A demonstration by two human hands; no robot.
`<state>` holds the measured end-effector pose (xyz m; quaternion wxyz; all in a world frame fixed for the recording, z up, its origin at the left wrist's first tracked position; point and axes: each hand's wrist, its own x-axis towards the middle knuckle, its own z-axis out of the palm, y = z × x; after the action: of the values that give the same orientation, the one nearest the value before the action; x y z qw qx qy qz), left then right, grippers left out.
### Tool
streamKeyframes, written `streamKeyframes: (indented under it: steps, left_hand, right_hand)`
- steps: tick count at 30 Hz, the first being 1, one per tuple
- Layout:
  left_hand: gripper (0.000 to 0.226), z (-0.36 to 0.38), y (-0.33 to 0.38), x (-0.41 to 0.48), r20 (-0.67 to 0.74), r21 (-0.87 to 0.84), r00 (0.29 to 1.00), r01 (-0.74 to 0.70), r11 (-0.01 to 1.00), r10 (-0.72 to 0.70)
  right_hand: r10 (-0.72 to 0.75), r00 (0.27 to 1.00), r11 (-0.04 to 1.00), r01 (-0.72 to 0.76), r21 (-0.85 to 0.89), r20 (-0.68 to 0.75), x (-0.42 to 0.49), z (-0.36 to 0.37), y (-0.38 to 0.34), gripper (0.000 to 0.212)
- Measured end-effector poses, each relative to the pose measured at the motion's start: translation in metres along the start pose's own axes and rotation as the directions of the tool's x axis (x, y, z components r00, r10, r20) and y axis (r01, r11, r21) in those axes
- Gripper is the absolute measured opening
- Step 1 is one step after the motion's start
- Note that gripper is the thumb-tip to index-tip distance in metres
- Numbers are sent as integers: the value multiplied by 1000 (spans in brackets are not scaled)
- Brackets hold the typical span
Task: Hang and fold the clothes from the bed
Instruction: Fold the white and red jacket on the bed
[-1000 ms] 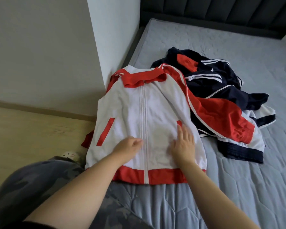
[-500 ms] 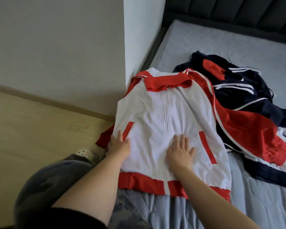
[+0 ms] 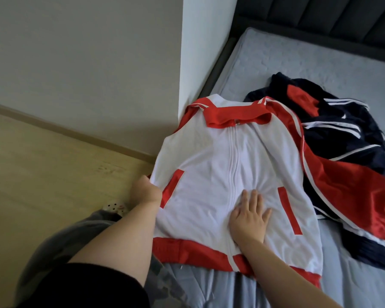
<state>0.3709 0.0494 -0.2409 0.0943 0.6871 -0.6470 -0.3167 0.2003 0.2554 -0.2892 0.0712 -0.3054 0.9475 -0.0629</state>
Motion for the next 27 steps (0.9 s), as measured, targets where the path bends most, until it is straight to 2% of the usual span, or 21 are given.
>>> streamKeyframes:
  steps: [2,3,5,6,8,9,12,15,18,21,22,24,26,27]
  left_hand:
    - [50,11,4,-5,-17,228,967,-245,943,255]
    - [58,16,7,-9,-10,292,918,-376,879,396]
    - [57,26,14,-15,76,377,787,-591,713,612]
    - [54,31,16,-18,152,388,741,-653,650,654]
    - [54,37,18,-20,290,344,723,-690,637,626]
    - [55,37,20,-18,325,302,731,-681,667,600]
    - [47,27,34,-10,287,142,769,-624,768,572]
    - [39,21,52,-6,257,-72,828,-497,865,497]
    - [37,25,73,-6,250,-215,822,-468,857,511]
    - [34,33,105,1,217,-416,819,-415,809,532]
    - [34,35,118,5,217,-479,823,-379,792,525]
    - [33,36,141,21,244,-586,843,-266,765,480]
    - [31,34,162,39,318,-706,862,-62,705,394]
    - [31,33,171,47,379,-751,853,57,657,359]
  right_hand:
    - [-11,1000,1000,11,11,-7,0,0,-1,63]
    - [-15,1000,1000,15,13,-11,0,0,-1,63]
    - [-14,1000,1000,14,14,-10,0,0,-1,62]
    - [-8,1000,1000,8,8,-6,0,-1,-1,62]
    - [-6,999,1000,5,-20,-36,1,-5,-4,59]
    - [-22,997,999,20,-30,-75,4,-9,-6,55]
    - [-79,985,997,78,-14,-154,25,-24,-13,29]
    - [-148,971,988,153,9,-188,48,-38,-19,19]
    - [-228,934,966,253,60,-276,63,-53,-30,29]
    - [-238,895,928,324,183,-377,90,-75,-39,40]
    - [-219,888,910,336,244,-404,102,-84,-40,43]
    - [-110,920,846,285,450,-377,136,-104,-41,49]
    - [67,963,727,132,674,-260,174,-125,-40,53]
    - [152,972,632,44,774,-179,193,-135,-40,56]
